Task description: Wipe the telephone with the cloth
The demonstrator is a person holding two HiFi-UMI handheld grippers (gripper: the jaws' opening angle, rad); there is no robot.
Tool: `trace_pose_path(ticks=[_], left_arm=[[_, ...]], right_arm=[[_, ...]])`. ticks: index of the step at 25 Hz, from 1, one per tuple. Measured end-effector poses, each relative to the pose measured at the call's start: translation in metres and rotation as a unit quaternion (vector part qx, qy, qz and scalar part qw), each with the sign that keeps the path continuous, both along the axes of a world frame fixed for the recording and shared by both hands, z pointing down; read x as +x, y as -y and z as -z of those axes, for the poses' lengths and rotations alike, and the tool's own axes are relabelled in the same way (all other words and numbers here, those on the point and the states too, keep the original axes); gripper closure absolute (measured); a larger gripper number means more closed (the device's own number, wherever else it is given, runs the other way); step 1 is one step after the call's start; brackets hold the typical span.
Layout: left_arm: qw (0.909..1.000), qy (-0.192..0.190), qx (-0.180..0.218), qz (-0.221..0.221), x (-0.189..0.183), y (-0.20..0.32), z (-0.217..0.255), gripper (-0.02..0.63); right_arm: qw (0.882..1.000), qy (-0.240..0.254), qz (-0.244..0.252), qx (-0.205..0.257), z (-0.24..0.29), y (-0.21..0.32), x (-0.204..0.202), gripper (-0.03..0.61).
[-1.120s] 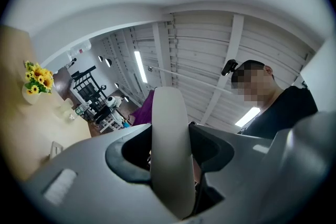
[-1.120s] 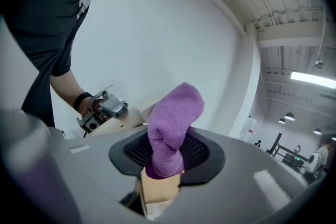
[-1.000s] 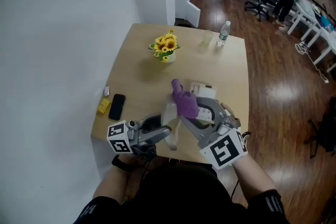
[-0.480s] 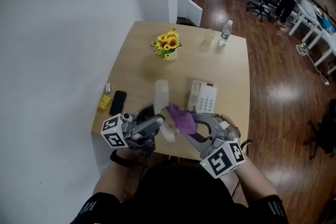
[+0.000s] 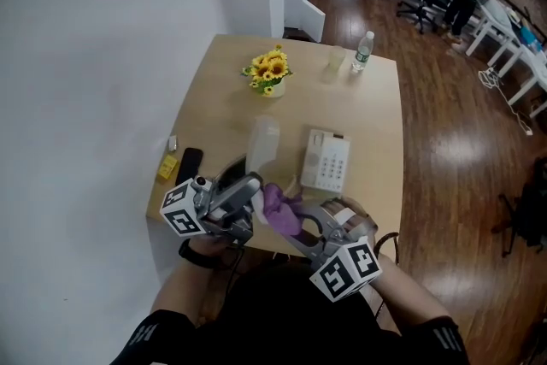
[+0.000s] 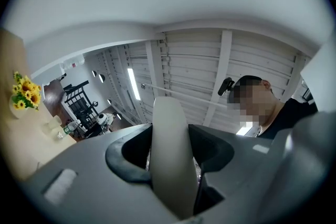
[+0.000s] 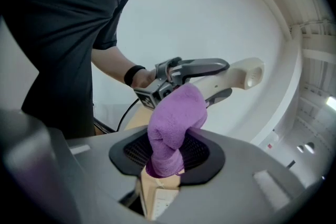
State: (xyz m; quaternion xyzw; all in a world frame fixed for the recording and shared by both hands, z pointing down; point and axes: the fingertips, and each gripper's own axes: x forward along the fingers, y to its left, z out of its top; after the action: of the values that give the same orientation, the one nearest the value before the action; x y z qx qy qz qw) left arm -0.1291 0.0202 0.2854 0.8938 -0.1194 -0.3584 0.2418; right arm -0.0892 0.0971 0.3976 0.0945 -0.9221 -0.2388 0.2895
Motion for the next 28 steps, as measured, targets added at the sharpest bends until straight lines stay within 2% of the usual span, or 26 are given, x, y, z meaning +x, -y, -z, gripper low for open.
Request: trace_pose_path(ticks=[5,12,17,24,28], left_arm=[[0.9999,-0.012,-0.004,0.005,-0.007,0.001,0.0,0.407],[0.9999,-0.016,0.004,-0.004,-0.004,-0.005,0.005,0.407],[0.9997,-0.022,0.004,0.0,-0.005,-0.001,0.008,0.407],[0.9995,-0.027,-0.007,0.014,-0.013,0.008,-0.001,0.407],[0.9995,-0.014,-0.018,0.023,-0.014,0.012,-0.012,0.407]], right_arm=[[1.0,-0.017,0.019,-0.011,-0.008,-0.008,0.003,0.439],[0.999,0.032,-0.03,-0.004,0.03,0.028,0.006,0.439],[1.0,0.011,-0.005,-0.001,0.019,0.016,-0.005,0.439],[0.998,-0.033,0.042,-0.039,-0.03,-0.014,0.004,0.439],[0.996,-0.01,0.007,-0.086,-0.053,0.004,0.022,0.439]])
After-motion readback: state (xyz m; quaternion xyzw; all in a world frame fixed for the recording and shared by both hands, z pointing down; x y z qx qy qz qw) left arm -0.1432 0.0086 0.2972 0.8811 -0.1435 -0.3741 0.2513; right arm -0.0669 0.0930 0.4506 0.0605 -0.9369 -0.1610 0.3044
